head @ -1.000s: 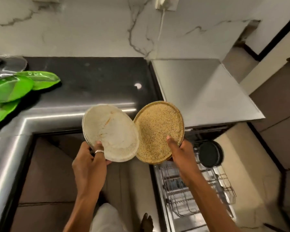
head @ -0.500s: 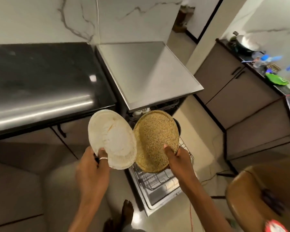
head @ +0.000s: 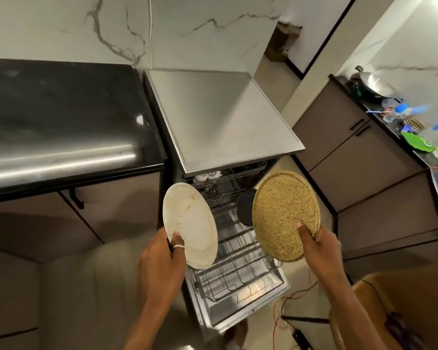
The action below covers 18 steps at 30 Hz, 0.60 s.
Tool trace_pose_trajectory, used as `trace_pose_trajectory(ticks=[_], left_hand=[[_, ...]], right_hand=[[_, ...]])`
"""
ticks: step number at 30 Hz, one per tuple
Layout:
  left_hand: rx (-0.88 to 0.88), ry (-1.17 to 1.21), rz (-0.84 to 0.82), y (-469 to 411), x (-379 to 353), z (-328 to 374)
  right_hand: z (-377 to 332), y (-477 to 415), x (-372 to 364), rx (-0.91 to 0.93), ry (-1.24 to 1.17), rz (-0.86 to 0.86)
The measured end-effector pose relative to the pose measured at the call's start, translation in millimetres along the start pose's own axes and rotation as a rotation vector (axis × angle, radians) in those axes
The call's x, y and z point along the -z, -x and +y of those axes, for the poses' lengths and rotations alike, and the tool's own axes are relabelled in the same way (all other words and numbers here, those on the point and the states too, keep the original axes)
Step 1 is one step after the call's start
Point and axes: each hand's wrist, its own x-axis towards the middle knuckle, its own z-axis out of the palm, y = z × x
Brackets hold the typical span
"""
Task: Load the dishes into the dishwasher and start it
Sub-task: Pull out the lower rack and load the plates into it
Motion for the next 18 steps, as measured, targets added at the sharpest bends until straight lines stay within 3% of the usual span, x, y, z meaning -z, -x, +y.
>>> trace_pose_trajectory(ticks=[8, 12, 18], left_hand=[[0.181, 0.000, 0.038, -10, -118, -11], [0.313, -0.003, 0.060, -31, -217, -26], [0.372, -0.099, 0.029, -95, -364, -76]], right_hand=[[104, -130, -15, 0.020, 0.184, -0.179], [181, -233, -86, 0.057, 0.327, -0.325], [272, -365, -209, -0.014, 0.389, -0.442]])
